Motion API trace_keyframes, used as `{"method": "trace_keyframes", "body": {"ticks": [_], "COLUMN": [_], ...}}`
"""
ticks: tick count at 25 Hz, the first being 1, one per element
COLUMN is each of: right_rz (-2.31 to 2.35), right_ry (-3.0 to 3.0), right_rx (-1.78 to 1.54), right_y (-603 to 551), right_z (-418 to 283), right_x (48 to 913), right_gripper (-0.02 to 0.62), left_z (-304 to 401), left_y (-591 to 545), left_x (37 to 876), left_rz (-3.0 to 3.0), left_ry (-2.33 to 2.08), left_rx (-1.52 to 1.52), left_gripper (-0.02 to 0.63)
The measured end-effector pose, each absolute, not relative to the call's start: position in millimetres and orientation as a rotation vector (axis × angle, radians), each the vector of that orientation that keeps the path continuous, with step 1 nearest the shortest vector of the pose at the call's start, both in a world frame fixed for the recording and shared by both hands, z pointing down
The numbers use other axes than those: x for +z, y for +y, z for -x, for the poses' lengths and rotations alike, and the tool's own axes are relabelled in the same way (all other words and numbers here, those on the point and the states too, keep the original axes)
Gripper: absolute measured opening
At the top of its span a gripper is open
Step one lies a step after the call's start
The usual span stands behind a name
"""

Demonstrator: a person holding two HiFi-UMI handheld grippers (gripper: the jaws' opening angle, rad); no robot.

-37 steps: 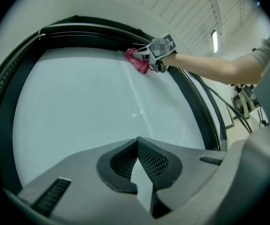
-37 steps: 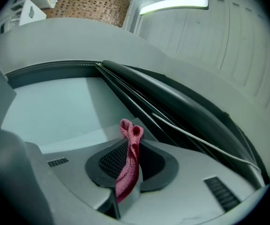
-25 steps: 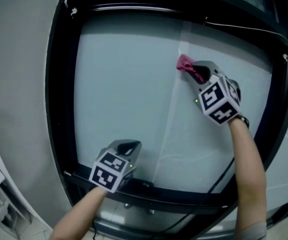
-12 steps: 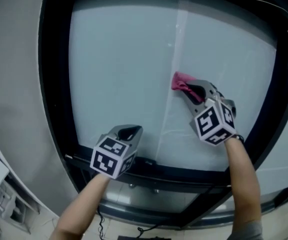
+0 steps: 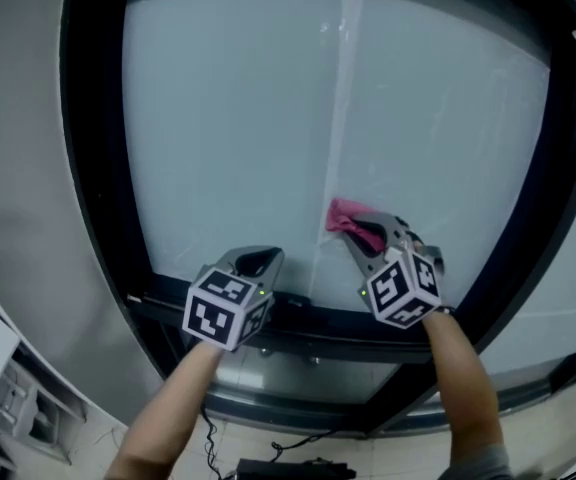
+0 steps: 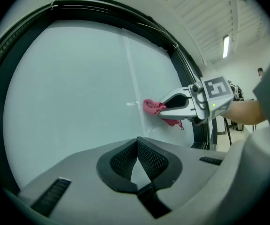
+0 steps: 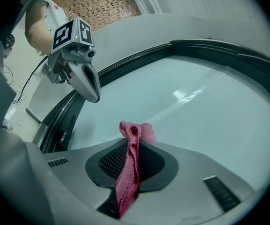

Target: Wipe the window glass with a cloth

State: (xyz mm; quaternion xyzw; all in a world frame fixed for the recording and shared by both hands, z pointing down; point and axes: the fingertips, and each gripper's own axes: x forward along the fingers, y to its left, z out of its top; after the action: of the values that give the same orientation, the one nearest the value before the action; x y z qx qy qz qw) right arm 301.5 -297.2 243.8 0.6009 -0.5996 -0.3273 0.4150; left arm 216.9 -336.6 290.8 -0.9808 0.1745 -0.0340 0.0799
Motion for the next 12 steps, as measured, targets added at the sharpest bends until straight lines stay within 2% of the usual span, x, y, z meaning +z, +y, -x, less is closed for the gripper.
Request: {"method": "trace_keyframes", "body": {"ticks": [12], "right_rz": [-1.487], "right_ry": [-1.651], "right_rx": [-0.551], "right_y": [-295], "right_z": [-311], "right_x": [361], "right_gripper": [0.054], "left_z": [-228], "left_y": [-327], "left_x": [337], "left_rz": [2.986], "left_ry": [0.516], "left_rx": [-0.208], "left_gripper": [0.006]}}
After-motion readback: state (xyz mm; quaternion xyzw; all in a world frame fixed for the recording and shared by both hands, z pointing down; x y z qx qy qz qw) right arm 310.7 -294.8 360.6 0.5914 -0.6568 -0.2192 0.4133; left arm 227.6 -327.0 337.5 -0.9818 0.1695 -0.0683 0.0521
